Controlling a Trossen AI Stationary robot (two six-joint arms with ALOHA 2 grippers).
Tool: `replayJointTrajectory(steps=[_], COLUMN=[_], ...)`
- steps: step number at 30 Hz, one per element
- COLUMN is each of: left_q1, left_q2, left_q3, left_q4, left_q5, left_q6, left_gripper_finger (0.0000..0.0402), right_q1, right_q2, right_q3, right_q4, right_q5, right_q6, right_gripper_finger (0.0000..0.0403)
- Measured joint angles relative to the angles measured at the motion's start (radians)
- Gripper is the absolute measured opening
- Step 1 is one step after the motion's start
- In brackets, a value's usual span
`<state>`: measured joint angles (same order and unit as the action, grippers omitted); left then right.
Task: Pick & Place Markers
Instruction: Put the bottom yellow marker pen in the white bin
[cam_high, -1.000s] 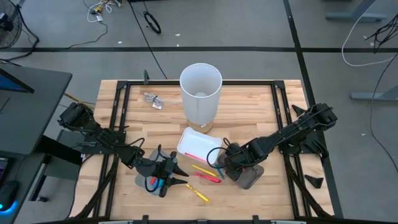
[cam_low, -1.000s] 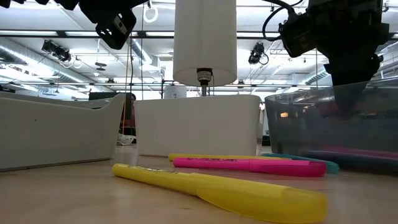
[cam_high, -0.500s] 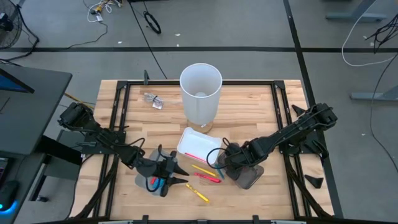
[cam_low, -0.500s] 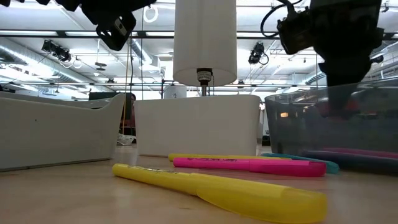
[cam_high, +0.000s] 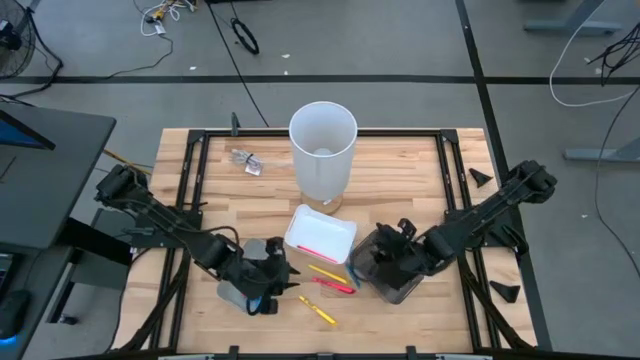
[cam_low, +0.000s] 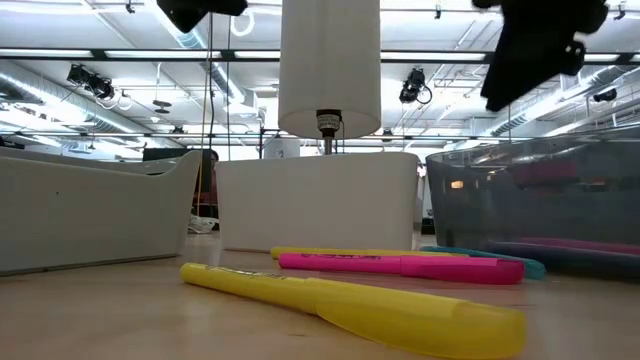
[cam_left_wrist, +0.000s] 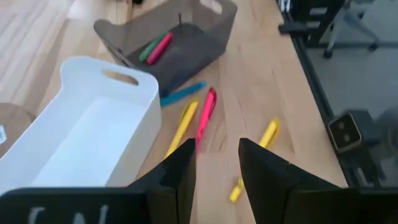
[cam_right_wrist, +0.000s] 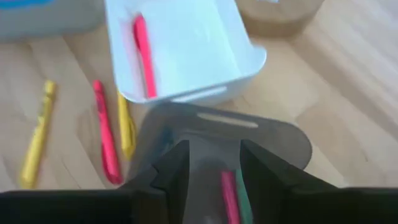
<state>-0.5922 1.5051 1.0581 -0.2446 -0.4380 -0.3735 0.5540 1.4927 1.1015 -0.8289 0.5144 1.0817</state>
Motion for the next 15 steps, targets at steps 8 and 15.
replayJointTrajectory(steps=[8,15], left_q1=[0.022,0.046], left_q2=[0.000,0.040], left_q3=[0.058,0.058], left_q4=[-0.159,-0.191], left_q5=[0.122,0.265], left_q6=[-0.001,0.099], left_gripper_finger=[0.0126,0.0126], right_q1=[0.112,0.164], right_q2=[-0.036,-0.036], right_q3=[0.000,0.000], right_q4=[0.088,0.238], right_q5=[0.132,0.148], right_q6=[0.021,-0.064], right_gripper_finger=[0.0141,0.0141])
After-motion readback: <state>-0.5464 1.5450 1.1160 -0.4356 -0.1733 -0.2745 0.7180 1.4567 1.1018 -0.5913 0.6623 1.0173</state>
